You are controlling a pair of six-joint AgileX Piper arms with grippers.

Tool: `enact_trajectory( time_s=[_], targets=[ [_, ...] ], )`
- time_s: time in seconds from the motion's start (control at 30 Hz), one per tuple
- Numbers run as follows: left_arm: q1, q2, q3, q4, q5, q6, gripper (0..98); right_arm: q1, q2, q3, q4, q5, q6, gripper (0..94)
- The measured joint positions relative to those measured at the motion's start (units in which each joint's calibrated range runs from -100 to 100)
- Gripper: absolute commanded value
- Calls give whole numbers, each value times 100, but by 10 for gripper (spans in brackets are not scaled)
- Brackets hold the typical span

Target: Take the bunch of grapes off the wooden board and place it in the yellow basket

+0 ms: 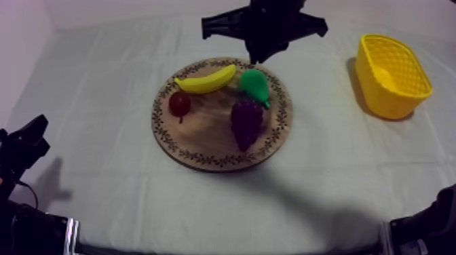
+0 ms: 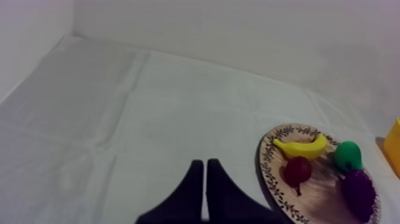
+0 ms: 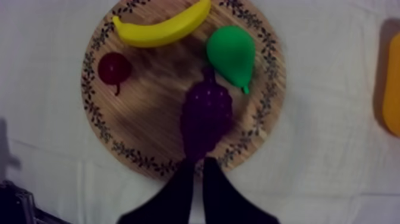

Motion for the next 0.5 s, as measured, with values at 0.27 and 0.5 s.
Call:
enact_trajectory(
  time_s=[0.27,0.5],
  targets=[
    [0,0,0,0,0,0,1,23,0,221,-54,-8,-122,840],
    [0,0,0,0,0,0,1,48,-27,398,-185,-17,-235,924]
  ],
)
